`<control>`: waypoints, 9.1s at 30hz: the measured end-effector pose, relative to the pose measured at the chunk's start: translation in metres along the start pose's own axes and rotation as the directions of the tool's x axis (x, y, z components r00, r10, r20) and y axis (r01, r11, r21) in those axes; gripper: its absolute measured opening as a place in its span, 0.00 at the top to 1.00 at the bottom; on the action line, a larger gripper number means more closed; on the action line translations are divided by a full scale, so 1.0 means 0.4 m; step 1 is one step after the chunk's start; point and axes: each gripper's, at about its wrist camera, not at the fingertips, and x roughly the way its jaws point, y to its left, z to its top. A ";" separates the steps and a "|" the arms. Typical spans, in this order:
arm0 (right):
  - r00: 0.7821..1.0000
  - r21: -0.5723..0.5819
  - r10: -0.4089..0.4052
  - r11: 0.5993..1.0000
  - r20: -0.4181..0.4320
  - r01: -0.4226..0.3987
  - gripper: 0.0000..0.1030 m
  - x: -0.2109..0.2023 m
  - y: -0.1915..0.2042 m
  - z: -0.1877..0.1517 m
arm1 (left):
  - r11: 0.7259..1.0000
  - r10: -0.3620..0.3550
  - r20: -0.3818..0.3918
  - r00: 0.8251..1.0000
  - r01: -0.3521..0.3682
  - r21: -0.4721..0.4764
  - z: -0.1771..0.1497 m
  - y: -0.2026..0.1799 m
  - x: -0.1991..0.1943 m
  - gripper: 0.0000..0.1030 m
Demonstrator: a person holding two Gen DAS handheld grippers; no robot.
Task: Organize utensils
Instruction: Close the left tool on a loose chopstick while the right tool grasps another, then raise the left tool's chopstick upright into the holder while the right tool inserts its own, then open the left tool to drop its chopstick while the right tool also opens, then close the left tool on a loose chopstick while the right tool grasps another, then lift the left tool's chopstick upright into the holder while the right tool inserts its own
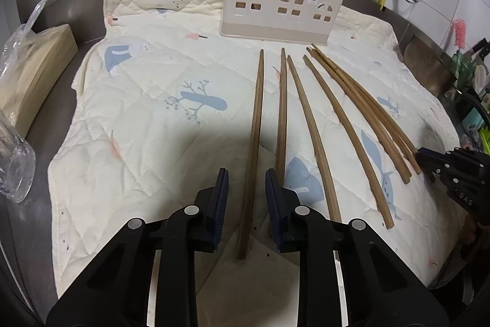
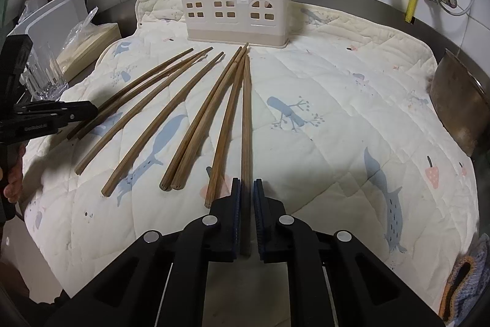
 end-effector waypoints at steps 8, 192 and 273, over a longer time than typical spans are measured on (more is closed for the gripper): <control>1.000 -0.009 -0.002 1.000 0.006 0.003 0.92 0.005 0.002 0.000 | 1.000 0.013 0.003 1.000 -0.013 0.022 0.000 -0.008 0.012 0.77; 0.998 0.055 0.026 0.998 0.062 -0.029 0.94 0.022 -0.006 0.068 | 0.997 -0.005 0.017 1.000 0.004 0.076 0.014 -0.063 0.024 0.93; 0.934 -0.085 0.063 0.996 0.352 -0.036 0.94 -0.173 -0.087 0.723 | 0.997 -0.045 0.369 0.928 0.062 -0.034 0.747 -0.008 -0.154 0.95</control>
